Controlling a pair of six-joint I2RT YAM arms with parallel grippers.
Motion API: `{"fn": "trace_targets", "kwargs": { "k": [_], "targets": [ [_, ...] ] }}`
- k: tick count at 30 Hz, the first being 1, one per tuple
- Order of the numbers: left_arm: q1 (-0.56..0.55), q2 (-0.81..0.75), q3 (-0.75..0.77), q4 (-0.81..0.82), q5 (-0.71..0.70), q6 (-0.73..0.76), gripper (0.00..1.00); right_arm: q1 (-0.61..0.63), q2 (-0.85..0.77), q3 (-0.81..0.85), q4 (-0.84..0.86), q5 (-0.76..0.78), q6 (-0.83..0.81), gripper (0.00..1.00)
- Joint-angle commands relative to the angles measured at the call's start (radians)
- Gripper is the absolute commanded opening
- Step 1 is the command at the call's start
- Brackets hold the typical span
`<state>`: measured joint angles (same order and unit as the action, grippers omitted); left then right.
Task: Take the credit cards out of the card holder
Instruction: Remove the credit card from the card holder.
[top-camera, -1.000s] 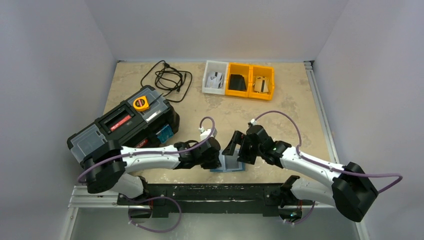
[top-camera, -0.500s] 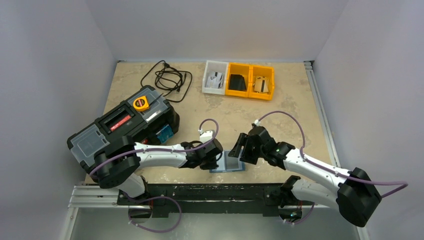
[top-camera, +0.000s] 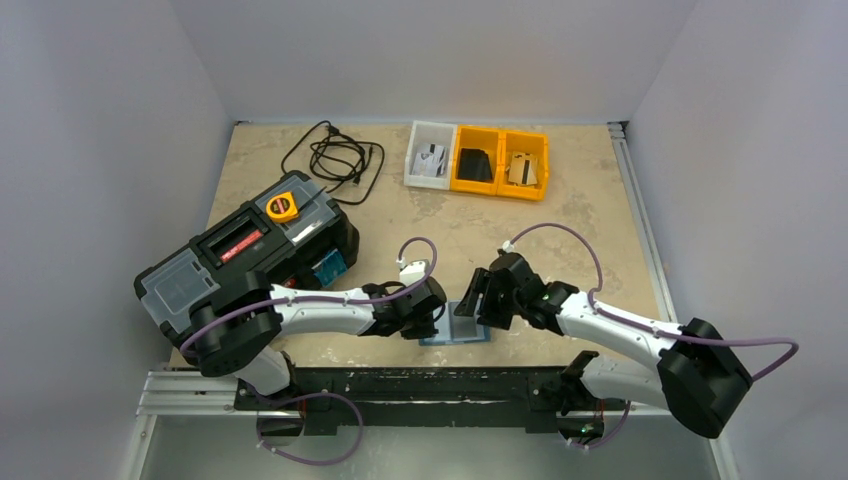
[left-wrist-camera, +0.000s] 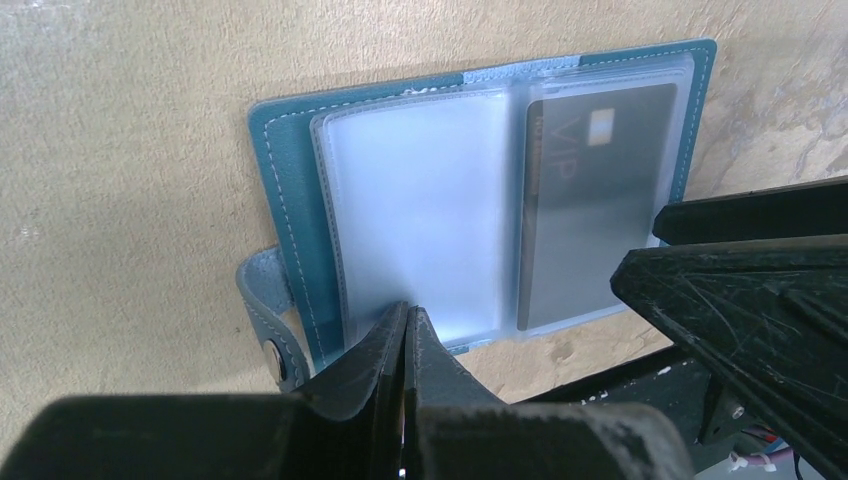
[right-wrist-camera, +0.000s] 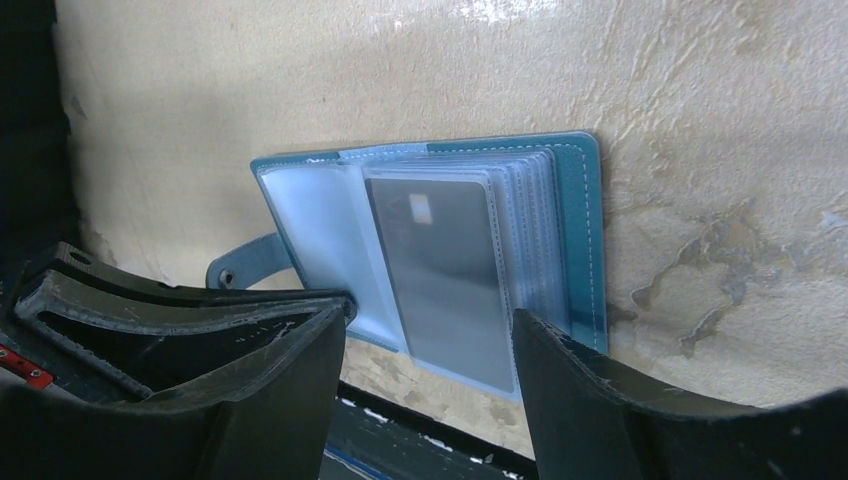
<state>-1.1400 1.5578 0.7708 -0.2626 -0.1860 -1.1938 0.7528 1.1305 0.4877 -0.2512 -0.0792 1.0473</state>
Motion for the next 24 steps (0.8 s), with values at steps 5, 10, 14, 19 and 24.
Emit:
{"fn": "trace_targets", "kwargs": {
  "k": [5,10,14,19,24],
  "targets": [
    [0.002,0.043,-0.004,0.007,0.009,-0.012,0.00,0.012,0.010,-0.009,0.059,-0.018,-0.007,0.64],
    [0.002,0.048,-0.005,0.014,0.014,-0.012,0.00,0.015,0.007,-0.014,0.084,-0.057,0.010,0.66],
    [0.002,0.045,-0.008,0.016,0.013,-0.011,0.00,0.016,-0.026,0.003,0.074,-0.074,0.021,0.70],
    [0.002,0.041,-0.011,0.020,0.013,-0.012,0.00,0.017,-0.040,0.020,0.081,-0.107,0.036,0.72],
    [0.002,0.033,-0.018,0.026,0.011,-0.007,0.00,0.017,-0.053,0.017,0.106,-0.137,0.061,0.72]
  ]
}}
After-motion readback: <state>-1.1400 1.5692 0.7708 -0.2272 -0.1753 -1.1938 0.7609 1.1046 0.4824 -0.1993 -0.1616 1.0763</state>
